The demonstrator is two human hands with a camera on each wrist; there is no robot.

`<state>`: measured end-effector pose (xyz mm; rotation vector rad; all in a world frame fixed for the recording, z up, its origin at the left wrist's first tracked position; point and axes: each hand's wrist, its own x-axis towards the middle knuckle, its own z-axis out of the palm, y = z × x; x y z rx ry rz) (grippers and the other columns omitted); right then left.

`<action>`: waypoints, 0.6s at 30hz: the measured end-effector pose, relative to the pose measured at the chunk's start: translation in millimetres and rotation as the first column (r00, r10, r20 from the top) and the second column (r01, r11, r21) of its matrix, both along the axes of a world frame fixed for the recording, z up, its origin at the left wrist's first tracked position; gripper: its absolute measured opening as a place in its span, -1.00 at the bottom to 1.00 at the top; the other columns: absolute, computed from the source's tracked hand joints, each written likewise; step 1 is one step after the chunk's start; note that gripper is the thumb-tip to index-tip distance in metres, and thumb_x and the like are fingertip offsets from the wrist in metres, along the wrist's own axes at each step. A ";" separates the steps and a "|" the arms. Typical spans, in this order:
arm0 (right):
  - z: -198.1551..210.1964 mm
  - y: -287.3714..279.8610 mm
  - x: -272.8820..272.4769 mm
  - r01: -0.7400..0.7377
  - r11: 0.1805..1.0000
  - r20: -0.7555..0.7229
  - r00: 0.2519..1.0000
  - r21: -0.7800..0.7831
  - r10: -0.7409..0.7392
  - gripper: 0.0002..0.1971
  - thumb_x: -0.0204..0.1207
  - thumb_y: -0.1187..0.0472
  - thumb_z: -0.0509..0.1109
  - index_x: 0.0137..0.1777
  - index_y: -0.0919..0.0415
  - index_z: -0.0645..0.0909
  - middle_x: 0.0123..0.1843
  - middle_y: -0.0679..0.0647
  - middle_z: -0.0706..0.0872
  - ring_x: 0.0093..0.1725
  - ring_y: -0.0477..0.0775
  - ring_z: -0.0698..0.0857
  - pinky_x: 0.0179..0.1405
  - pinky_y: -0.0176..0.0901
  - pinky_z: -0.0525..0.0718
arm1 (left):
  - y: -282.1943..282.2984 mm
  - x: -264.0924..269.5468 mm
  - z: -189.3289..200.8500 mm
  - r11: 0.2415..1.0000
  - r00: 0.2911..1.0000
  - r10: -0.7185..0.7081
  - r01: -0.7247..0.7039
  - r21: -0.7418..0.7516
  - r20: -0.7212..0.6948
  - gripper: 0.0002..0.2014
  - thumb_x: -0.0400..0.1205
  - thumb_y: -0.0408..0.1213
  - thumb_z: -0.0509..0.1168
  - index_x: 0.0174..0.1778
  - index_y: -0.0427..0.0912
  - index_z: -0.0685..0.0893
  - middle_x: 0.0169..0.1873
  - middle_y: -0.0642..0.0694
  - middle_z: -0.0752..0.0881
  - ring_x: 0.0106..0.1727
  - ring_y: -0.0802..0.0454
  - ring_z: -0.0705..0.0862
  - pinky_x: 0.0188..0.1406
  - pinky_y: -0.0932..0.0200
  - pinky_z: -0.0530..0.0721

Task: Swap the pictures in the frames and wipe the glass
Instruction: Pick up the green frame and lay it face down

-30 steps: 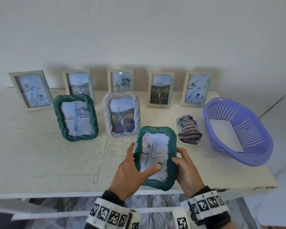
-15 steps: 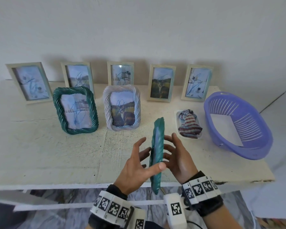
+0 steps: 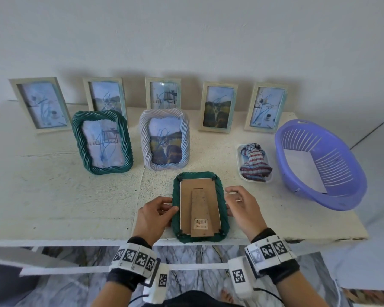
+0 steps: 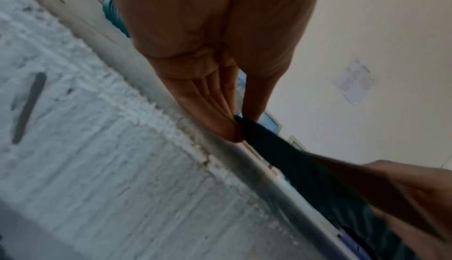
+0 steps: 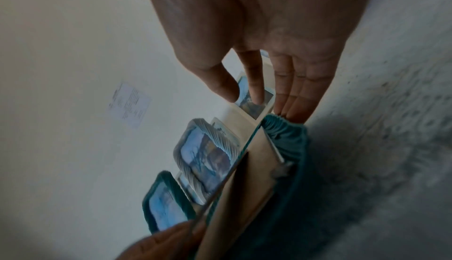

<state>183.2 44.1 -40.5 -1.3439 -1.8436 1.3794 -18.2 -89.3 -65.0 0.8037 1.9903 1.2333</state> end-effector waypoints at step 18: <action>2.3 30.2 -23.0 -0.607 0.740 0.715 0.652 0.290 0.254 -0.50 0.65 0.08 0.16 0.60 0.04 0.29 0.36 0.10 0.47 0.25 0.15 0.47 0.09 -0.02 0.63 | 6.5 -2.8 -12.9 0.996 0.988 -0.012 -0.001 -0.084 -0.155 -0.93 0.53 -0.20 0.50 -0.14 0.00 0.74 -0.36 0.06 0.77 -0.43 0.13 0.74 -0.49 0.25 0.69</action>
